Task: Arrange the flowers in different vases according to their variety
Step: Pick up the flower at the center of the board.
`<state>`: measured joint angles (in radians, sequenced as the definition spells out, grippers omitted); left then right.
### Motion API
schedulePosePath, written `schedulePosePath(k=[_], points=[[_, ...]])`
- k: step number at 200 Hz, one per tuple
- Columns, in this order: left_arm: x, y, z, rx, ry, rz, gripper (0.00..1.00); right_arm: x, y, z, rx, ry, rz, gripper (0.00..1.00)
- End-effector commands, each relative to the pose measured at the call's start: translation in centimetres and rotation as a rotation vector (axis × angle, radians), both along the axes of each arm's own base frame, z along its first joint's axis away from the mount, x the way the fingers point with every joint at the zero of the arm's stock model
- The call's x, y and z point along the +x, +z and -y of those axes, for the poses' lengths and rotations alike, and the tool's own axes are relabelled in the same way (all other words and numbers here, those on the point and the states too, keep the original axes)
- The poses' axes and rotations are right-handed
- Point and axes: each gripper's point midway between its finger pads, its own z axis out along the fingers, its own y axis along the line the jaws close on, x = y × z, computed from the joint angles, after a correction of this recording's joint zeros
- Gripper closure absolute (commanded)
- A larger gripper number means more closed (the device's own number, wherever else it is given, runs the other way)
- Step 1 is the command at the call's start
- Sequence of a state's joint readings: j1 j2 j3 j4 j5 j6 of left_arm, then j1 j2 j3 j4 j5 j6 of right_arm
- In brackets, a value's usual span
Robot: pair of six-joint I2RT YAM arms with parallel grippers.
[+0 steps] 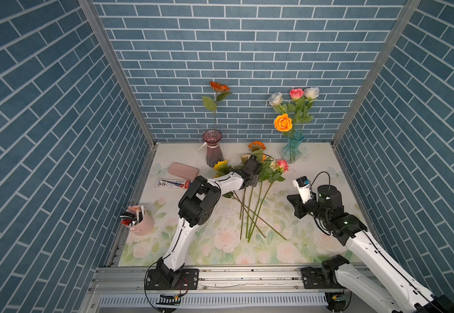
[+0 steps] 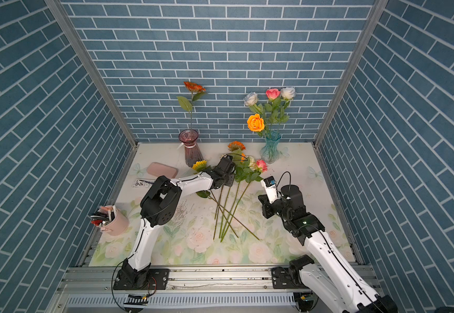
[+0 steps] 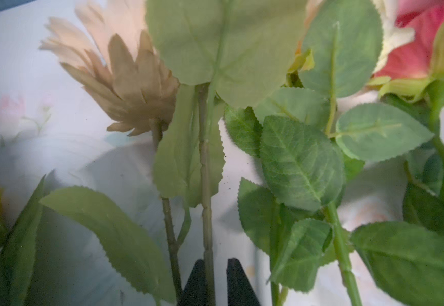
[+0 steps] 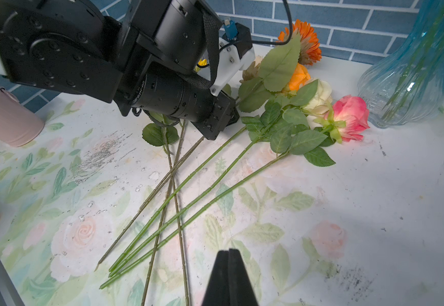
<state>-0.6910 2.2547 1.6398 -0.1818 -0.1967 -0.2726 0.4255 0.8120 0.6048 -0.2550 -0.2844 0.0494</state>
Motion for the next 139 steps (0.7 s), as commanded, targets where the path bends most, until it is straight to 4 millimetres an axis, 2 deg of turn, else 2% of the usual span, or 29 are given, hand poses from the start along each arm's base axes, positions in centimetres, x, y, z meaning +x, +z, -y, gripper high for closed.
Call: schedulePosePath(k=[1, 34, 79, 107, 139], points=[[0.6, 1.7, 0.2, -0.024, -0.003, 0.027, 1.0, -0.3, -0.6, -0.1, 0.0, 0.0, -0.024, 1.0], [0.7, 5.8, 0.3, -0.067, -0.001, 0.079, 1.0, -0.3, -0.7, 0.0, 0.001, -0.001, -0.023, 1.0], [0.3, 14.8, -0.2, -0.142, -0.008, 0.203, 1.0, -0.3, -0.7, -0.1, 0.002, 0.003, -0.023, 1.0], [-0.2, 20.6, -2.3, -0.152, 0.048, 0.299, 1.0, -0.7, -0.3, -0.6, 0.016, 0.044, -0.014, 1.0], [-1.2, 27.9, -5.2, -0.159, 0.103, 0.447, 1.0, -2.2, 2.2, -2.4, 0.093, 0.182, 0.061, 1.0]])
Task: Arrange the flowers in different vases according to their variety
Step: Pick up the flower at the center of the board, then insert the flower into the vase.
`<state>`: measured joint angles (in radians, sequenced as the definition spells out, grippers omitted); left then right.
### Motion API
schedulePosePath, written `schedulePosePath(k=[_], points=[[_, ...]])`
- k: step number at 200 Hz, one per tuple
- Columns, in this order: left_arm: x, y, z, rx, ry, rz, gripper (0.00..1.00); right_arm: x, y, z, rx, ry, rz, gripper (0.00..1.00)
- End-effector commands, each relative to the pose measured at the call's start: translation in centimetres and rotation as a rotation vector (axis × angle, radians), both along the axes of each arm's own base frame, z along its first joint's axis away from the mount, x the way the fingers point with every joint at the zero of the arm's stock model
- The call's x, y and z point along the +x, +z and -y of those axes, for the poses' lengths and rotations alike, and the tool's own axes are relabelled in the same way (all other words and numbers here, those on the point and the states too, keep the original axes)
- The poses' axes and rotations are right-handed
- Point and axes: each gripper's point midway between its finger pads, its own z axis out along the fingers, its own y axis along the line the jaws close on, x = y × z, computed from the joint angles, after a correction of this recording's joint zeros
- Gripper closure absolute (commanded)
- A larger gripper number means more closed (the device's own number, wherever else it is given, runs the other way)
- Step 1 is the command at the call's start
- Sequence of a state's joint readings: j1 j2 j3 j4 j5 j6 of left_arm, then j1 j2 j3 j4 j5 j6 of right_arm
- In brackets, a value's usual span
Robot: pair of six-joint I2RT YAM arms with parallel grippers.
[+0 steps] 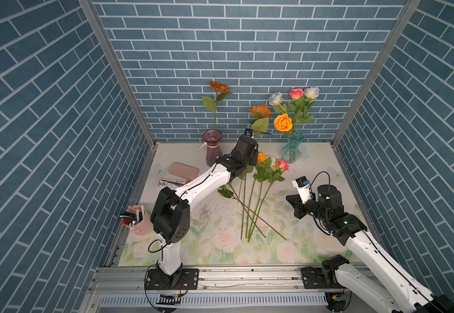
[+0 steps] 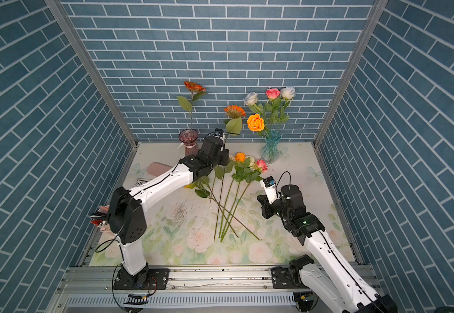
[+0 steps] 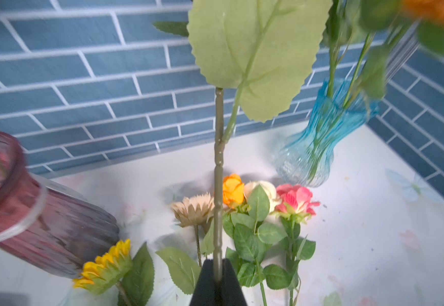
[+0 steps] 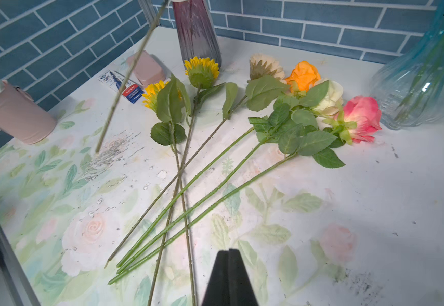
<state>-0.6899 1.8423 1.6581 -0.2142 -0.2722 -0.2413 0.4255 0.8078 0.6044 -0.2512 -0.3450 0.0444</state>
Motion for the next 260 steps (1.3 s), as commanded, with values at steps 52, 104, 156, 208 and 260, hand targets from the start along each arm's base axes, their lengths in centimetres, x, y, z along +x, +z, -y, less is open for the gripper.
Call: schedulePosePath(k=[52, 104, 156, 208, 260], points=[[-1.2, 15.9, -11.0, -0.058, 0.157, 0.342, 1.0, -2.9, 7.0, -2.1, 0.142, 0.216, 0.316, 1.0], [-0.6, 23.5, -18.0, -0.132, 0.108, 0.683, 1.0, -2.9, 7.6, -2.3, 0.129, 0.244, 0.388, 1.0], [3.0, 24.6, -18.0, -0.161, 0.053, 0.87, 1.0, -2.5, 6.0, -2.7, 0.116, 0.257, 0.338, 1.0], [6.2, 23.4, -19.0, -0.208, 0.148, 0.996, 1.0, -2.3, 5.3, -2.6, 0.099, 0.252, 0.329, 1.0], [8.4, 25.5, -19.6, -0.256, 0.172, 1.088, 1.0, -2.0, 4.2, -2.7, 0.084, 0.252, 0.297, 1.0]])
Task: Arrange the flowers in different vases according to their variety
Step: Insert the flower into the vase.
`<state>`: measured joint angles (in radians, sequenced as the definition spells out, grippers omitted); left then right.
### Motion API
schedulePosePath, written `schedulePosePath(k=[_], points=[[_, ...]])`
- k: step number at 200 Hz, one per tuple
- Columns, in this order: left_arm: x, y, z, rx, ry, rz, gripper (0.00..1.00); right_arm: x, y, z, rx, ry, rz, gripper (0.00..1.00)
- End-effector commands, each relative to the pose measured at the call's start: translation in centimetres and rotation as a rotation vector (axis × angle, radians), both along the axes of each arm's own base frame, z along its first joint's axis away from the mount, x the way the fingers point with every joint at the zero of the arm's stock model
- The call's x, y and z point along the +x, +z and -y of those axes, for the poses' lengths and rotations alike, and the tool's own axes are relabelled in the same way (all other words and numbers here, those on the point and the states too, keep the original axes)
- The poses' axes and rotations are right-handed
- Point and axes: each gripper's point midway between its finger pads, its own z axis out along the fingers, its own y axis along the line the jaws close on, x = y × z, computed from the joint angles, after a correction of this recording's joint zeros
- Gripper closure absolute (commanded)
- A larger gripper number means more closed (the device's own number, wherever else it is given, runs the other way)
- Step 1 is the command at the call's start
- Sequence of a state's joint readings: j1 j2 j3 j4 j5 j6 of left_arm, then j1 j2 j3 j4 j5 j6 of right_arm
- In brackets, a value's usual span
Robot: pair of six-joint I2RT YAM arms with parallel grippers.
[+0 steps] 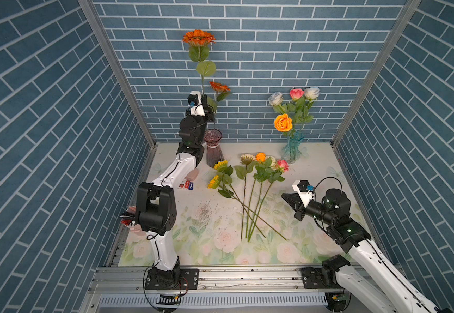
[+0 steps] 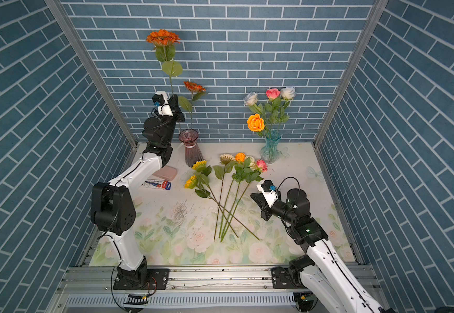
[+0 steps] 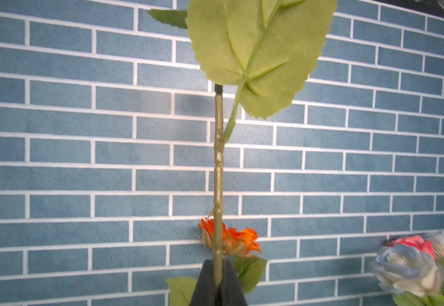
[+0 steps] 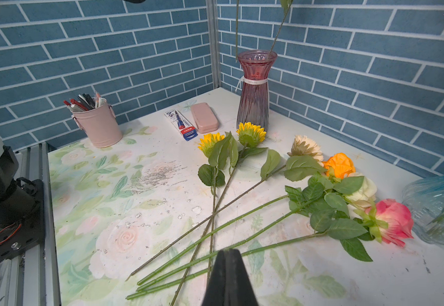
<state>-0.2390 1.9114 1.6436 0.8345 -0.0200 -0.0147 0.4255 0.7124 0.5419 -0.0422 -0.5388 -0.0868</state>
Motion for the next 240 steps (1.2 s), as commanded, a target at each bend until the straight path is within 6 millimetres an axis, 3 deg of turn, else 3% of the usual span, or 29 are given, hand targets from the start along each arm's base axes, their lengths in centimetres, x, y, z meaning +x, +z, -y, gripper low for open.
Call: schedulePosePath(k=[1, 26, 46, 121, 187, 192, 208, 220, 240], points=[[-1.8, 5.9, -1.0, -0.046, 0.008, 0.176, 1.0, 0.0, -0.4, -0.3, -0.015, 0.023, 0.018, 1.0], [-1.4, 7.0, -0.8, -0.034, 0.007, 0.2, 1.0, 0.3, -1.0, -0.4, -0.025, 0.021, 0.0, 1.0], [-0.7, 6.3, -0.6, -0.015, 0.015, 0.192, 1.0, 0.4, -1.3, -0.5, -0.03, 0.024, -0.013, 1.0], [3.2, -2.9, -0.9, -0.038, 0.042, 0.093, 1.0, 0.5, -1.8, -0.4, -0.041, 0.018, -0.028, 1.0], [3.2, -7.3, -1.1, 0.007, 0.072, 0.001, 1.0, 0.5, -1.9, -0.4, -0.041, 0.013, -0.035, 1.0], [3.2, -7.6, -1.1, 0.016, 0.072, -0.01, 0.93, 0.5, -1.8, -0.4, -0.041, 0.013, -0.034, 1.0], [2.7, -8.6, -0.8, 0.054, 0.059, -0.032, 0.58, 0.5, -1.8, -0.4, -0.04, 0.013, -0.035, 1.0], [2.6, -9.2, -0.6, 0.067, 0.049, -0.062, 0.14, 0.5, -1.7, -0.4, -0.04, 0.012, -0.035, 1.0], [2.3, -10.4, -1.0, 0.06, 0.063, -0.12, 0.08, 0.4, -1.6, -0.4, -0.04, 0.012, -0.038, 1.0]])
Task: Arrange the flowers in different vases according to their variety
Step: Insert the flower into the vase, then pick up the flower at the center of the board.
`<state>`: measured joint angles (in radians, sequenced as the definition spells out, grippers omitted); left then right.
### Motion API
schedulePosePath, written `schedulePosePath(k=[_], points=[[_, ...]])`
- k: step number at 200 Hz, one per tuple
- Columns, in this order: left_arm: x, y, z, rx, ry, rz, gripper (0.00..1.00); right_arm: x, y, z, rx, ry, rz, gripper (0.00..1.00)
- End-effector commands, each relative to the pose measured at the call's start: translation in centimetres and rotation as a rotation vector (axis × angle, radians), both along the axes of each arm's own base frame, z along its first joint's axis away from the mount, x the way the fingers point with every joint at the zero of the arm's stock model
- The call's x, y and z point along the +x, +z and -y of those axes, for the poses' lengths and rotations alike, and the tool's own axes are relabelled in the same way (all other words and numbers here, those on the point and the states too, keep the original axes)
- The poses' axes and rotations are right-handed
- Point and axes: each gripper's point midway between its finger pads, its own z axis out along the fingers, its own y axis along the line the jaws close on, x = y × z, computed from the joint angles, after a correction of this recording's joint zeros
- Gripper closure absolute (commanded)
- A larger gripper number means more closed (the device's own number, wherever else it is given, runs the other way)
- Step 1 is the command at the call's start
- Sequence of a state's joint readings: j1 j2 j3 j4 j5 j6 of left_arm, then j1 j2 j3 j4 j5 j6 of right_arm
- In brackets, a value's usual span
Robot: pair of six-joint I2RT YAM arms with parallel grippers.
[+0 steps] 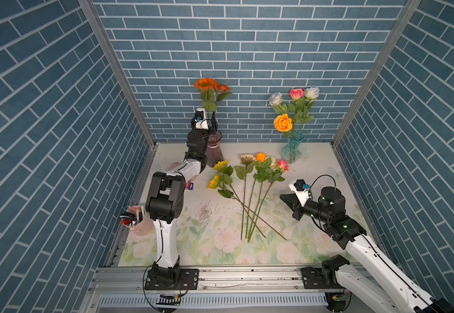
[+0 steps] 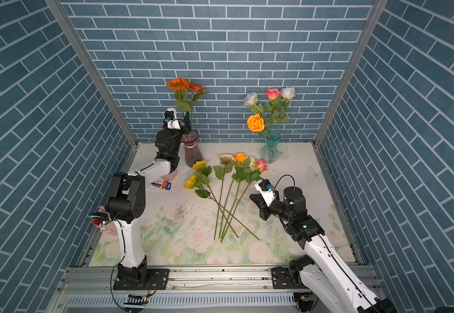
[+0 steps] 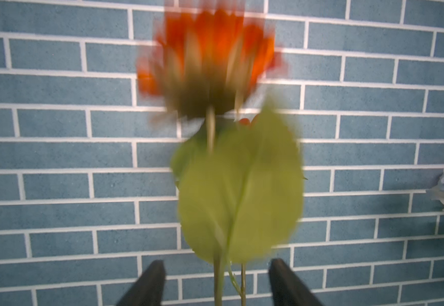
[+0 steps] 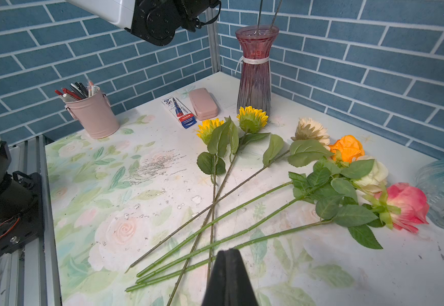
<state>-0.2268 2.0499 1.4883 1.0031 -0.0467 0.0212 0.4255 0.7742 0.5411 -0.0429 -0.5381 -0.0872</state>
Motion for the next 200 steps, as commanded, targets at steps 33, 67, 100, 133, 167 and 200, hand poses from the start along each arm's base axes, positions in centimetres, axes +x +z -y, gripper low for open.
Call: schedulePosePath(k=[33, 67, 100, 133, 167, 200], points=[[-2.8, 0.2, -1.4, -0.006, 0.042, -0.061, 0.07, -0.3, 0.3, 0.0, -0.011, 0.013, 0.023, 1.0], [-5.6, -1.5, -0.6, 0.039, 0.068, -0.203, 0.07, -0.4, 0.6, 0.0, -0.009, 0.012, 0.026, 1.0], [-9.1, -3.0, 2.5, 0.098, 0.048, -0.424, 0.08, -0.1, 0.4, 0.4, -0.017, -0.021, 0.01, 1.0], [-13.5, -4.1, 8.1, 0.152, -0.111, -0.598, 0.14, 0.9, 0.3, 1.2, -0.04, -0.096, -0.017, 1.0], [-17.5, -8.9, 14.1, 0.222, -0.248, -0.795, 0.14, 0.9, 0.8, 1.0, -0.022, -0.102, -0.068, 1.0], [-18.7, -16.3, 16.9, 0.134, -0.343, -1.042, 0.16, -1.2, 1.6, -0.6, 0.02, 0.043, -0.103, 1.0]])
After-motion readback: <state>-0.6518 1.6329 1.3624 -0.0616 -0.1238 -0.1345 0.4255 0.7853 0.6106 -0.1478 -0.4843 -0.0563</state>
